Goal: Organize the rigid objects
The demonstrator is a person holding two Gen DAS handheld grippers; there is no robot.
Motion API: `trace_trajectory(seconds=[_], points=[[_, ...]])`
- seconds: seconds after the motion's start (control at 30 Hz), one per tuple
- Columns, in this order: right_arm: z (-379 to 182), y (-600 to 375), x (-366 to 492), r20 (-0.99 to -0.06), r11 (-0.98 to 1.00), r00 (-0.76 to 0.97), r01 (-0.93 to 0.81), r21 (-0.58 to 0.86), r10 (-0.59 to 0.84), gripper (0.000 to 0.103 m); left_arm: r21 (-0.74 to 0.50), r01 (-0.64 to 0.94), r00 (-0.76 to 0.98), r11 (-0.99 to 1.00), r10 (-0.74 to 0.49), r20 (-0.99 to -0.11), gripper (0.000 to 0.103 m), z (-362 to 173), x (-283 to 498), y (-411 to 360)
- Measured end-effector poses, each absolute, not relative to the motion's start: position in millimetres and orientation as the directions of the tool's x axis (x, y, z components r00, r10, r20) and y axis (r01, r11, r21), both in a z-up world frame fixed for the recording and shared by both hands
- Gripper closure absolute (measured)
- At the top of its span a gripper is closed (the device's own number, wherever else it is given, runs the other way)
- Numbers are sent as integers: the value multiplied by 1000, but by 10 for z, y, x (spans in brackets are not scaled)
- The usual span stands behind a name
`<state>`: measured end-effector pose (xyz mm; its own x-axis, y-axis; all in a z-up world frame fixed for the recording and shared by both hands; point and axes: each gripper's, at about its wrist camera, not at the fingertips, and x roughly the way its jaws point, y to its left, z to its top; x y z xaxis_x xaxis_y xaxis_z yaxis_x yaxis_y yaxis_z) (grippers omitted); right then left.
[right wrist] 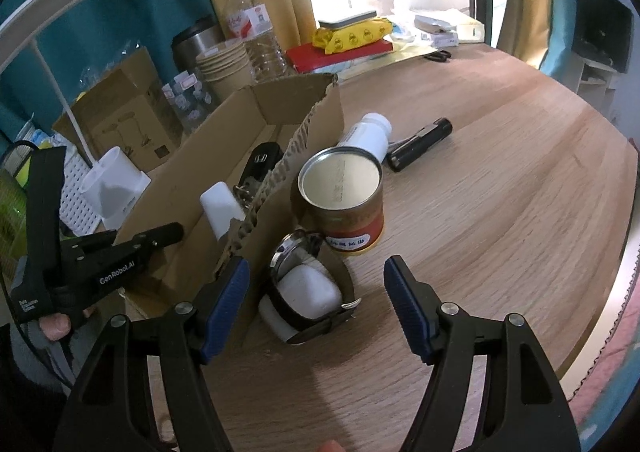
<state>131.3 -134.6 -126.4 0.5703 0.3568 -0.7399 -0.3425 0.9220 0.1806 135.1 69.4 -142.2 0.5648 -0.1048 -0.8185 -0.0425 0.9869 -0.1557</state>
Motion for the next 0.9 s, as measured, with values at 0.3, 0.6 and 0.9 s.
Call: trace_trajectory(seconds=[0.3,0.6,0.9], points=[[-1439,-1369,1369,-763,910,514,-337,240,391,30,-156,-42,565,987,-105,-819,98,-1422,1350,694],[-1549,-1368,1406,-773,904,485,-333,269,408,30,-156,-43,565,987,-105,-818,98,-1422,1349,693],[-1590,-1402,1434,-774,893,461,-336,300,434,35,-156,-43,565,987,-105,-818,98,-1423,1348,694]])
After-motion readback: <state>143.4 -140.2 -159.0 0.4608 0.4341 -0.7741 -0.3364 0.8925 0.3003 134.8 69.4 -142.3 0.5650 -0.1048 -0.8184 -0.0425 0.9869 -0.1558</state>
